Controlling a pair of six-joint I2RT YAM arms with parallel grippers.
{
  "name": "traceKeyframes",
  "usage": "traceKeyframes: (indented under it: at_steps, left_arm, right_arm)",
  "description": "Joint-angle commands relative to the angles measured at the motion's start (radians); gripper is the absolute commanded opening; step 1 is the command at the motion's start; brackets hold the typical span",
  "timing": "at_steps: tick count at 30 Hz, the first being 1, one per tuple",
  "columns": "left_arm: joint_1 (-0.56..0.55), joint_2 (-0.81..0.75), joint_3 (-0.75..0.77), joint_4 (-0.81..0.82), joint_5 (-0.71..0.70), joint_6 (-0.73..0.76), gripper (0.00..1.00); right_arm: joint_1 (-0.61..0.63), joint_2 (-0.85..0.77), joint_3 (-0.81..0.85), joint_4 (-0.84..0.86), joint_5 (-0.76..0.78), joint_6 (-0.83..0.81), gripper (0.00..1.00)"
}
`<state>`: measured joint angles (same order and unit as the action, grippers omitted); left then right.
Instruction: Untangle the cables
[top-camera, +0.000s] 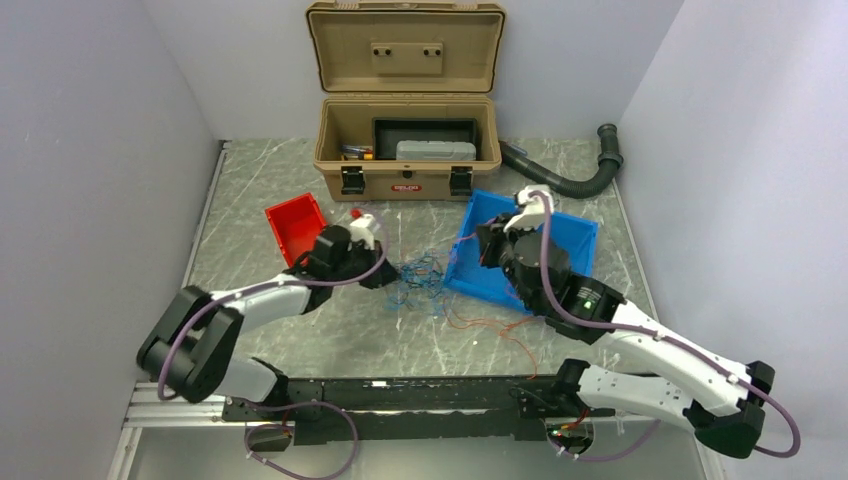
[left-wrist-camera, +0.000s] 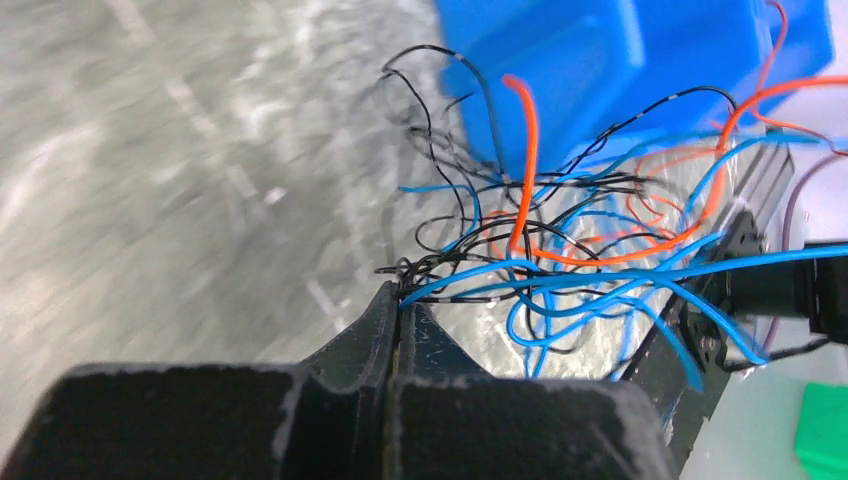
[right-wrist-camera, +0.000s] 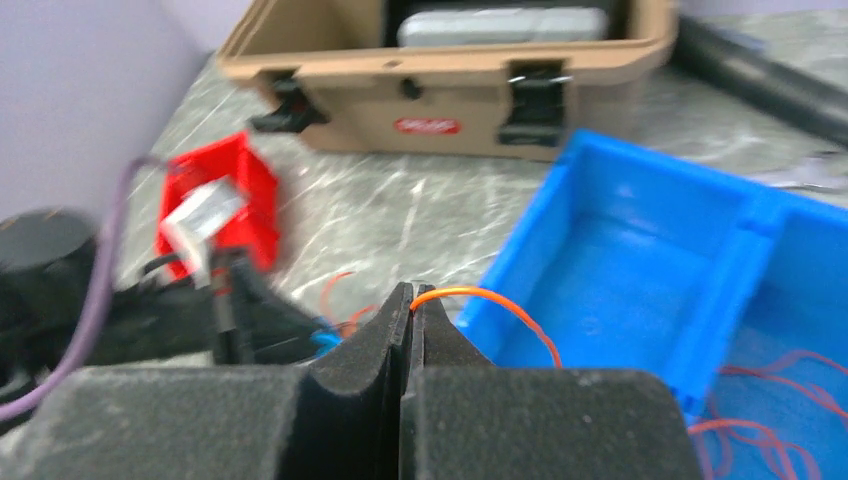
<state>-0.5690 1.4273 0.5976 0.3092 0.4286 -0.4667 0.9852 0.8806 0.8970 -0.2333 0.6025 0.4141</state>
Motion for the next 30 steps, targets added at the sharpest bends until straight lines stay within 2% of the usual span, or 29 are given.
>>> traceKeyframes:
  at_steps: [1,4,6,14,17,21,30]
  left_arm:
    - [0.103,-0.154,-0.084,0.033,-0.014,-0.064,0.00]
    - [0.142,-0.246,-0.080,-0.148,-0.114,-0.048,0.00]
    - [0.159,-0.313,-0.094,-0.205,-0.172,-0.051,0.00]
    - [0.202,-0.547,-0.102,-0.447,-0.421,-0.116,0.00]
    - [0.219,-0.615,-0.103,-0.510,-0.507,-0.150,0.00]
    - [0.222,-0.688,-0.120,-0.505,-0.504,-0.139,0.00]
    - [0.222,-0.715,-0.107,-0.540,-0.476,-0.081,0.00]
  right_arm:
    - [-0.067,-0.058,0.098,-0.184,0.244,0.043,0.00]
    - [-0.217,-0.086,0.118,-0.254,0.210,0.063,0.00]
    - [-0.300,-0.098,0.121,-0.278,0.180,0.061,0.00]
    - [-0.501,-0.068,0.179,-0.387,0.196,0.064,0.00]
    - [-0.584,-0.063,0.184,-0.394,0.150,0.064,0.00]
    - [-0.658,-0.031,0.164,-0.383,0.052,0.084,0.00]
    - [-0.828,0.072,0.115,-0.332,-0.188,0.159,0.00]
